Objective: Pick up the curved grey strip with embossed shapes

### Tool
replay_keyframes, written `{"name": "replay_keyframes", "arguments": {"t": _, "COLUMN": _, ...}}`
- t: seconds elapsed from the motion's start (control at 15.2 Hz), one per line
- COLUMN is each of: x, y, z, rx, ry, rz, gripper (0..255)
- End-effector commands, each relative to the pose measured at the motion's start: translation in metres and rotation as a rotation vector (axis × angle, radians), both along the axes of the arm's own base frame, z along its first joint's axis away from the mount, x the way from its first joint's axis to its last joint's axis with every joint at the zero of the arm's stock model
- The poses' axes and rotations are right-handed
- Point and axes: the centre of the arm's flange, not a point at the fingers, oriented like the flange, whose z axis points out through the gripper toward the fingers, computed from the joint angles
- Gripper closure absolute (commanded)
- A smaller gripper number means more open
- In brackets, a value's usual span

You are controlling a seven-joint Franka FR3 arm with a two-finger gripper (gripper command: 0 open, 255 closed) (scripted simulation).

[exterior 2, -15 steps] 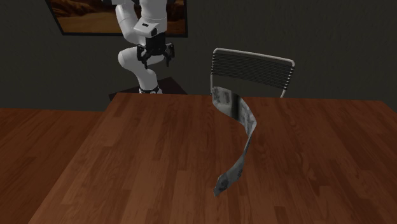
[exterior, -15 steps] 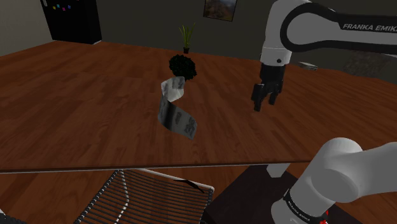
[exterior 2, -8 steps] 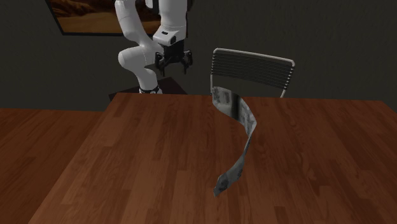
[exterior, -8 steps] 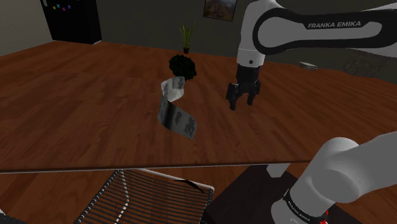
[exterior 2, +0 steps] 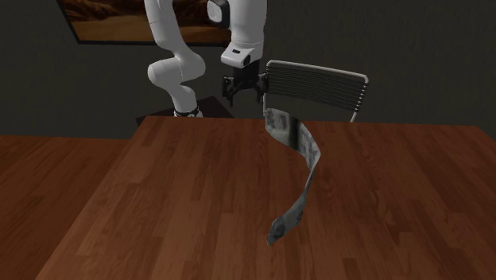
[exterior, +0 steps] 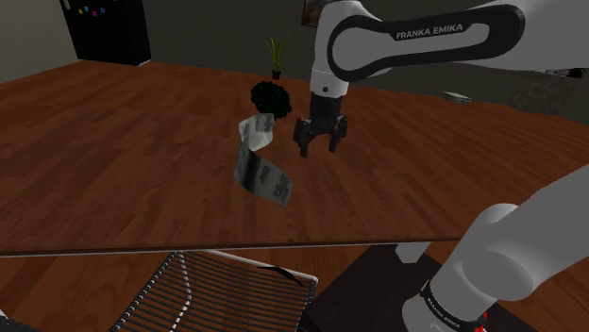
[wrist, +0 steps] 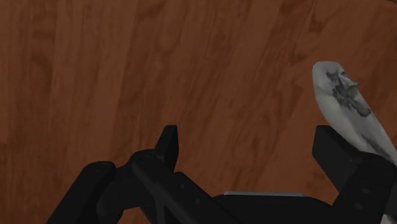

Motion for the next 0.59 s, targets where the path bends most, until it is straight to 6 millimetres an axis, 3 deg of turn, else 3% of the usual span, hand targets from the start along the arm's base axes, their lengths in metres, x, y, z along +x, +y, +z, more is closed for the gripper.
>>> {"name": "replay_keyframes", "arguments": {"t": 0.0, "x": 0.024, "y": 0.013, "z": -0.003, "rx": 0.006, "ry": -0.014, "rz": -0.020, "gripper": 0}}
{"name": "replay_keyframes", "arguments": {"t": 0.53, "x": 0.110, "y": 0.058, "z": -0.010, "rx": 0.024, "ry": -0.065, "rz": -0.094, "gripper": 0}}
